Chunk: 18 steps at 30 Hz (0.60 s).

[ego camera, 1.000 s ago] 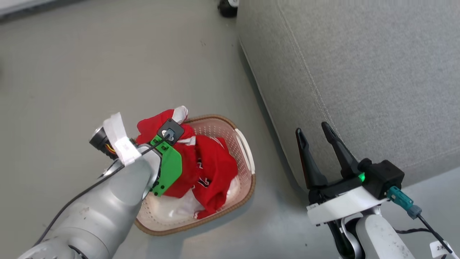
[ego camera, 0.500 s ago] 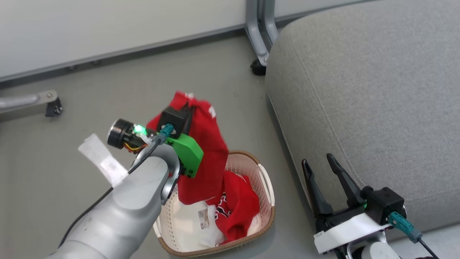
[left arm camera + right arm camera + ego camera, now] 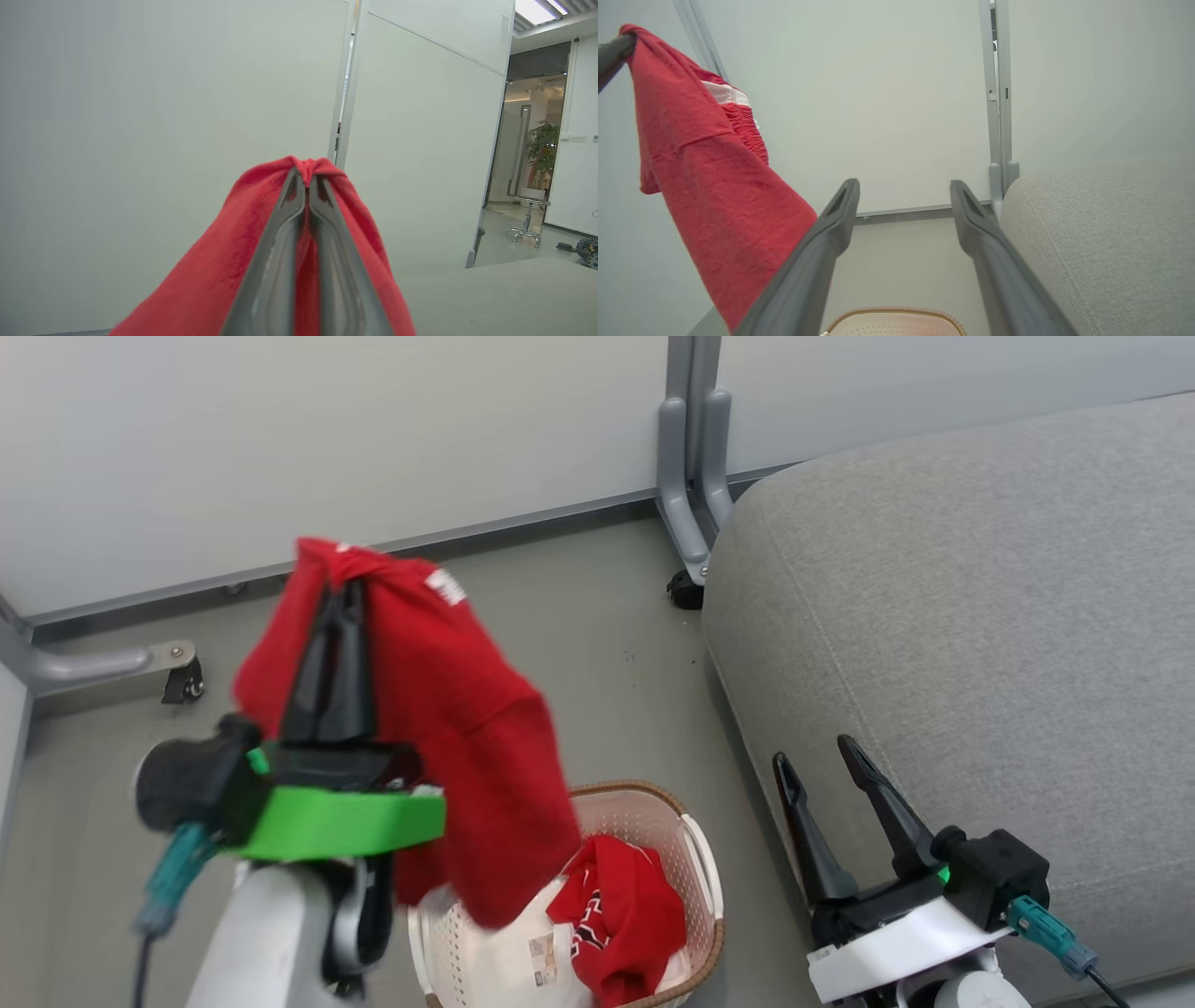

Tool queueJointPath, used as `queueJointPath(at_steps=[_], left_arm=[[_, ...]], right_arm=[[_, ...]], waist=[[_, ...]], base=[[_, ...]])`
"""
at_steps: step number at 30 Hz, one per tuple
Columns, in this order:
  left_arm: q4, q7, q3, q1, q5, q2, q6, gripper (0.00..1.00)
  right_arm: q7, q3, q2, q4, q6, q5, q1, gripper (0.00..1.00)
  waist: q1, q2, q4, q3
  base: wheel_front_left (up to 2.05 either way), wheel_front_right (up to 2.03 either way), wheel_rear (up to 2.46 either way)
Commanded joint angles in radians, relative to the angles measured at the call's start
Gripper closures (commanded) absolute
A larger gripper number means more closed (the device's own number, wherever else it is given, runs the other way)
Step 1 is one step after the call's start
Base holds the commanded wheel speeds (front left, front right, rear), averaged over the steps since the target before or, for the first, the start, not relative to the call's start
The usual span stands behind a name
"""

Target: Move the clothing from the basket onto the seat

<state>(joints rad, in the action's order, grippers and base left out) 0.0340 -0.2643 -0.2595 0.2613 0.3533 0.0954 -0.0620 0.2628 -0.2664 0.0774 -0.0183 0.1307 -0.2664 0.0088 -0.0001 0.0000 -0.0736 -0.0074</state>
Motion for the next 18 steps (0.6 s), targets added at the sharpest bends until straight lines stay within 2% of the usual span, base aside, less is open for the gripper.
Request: queueJointPath(at_steps=[1, 5, 8, 13, 18], left_arm=[[0.035, 0.000, 0.052, -0.041, -0.004, -0.016, 0.034, 1.00], [0.123, 0.000, 0.155, -0.101, -0.027, -0.042, 0.118, 1.00], [0.168, 0.000, 0.156, -0.121, 0.006, -0.045, 0.146, 1.00], [0.176, 0.000, 0.091, -0.143, 0.012, -0.045, 0.187, 1.00], [0.167, 0.000, -0.024, -0.116, -0.006, -0.045, 0.194, 1.00]], right_arm=[[0.003, -0.001, 0.001, 0.006, 0.000, -0.004, 0.003, 0.00], [0.003, -0.008, 0.007, 0.014, 0.000, 0.002, 0.005, 0.00], [0.003, -0.012, 0.010, 0.017, 0.000, 0.003, 0.004, 0.00], [0.003, -0.023, 0.007, 0.022, 0.000, 0.001, 0.004, 0.00], [0.003, -0.024, 0.002, 0.029, 0.000, -0.005, 0.010, 0.00]], waist=[[0.0001, 0.0000, -0.012, -0.011], [0.0001, 0.0000, -0.019, -0.017], [0.0001, 0.0000, -0.024, -0.017], [0.0001, 0.0000, -0.033, -0.015], [0.0001, 0.0000, -0.037, -0.009]], base=[[0.00, 0.00, 0.00], [0.00, 0.00, 0.00], [0.00, 0.00, 0.00], [0.00, 0.00, 0.00], [0.00, 0.00, 0.00]])
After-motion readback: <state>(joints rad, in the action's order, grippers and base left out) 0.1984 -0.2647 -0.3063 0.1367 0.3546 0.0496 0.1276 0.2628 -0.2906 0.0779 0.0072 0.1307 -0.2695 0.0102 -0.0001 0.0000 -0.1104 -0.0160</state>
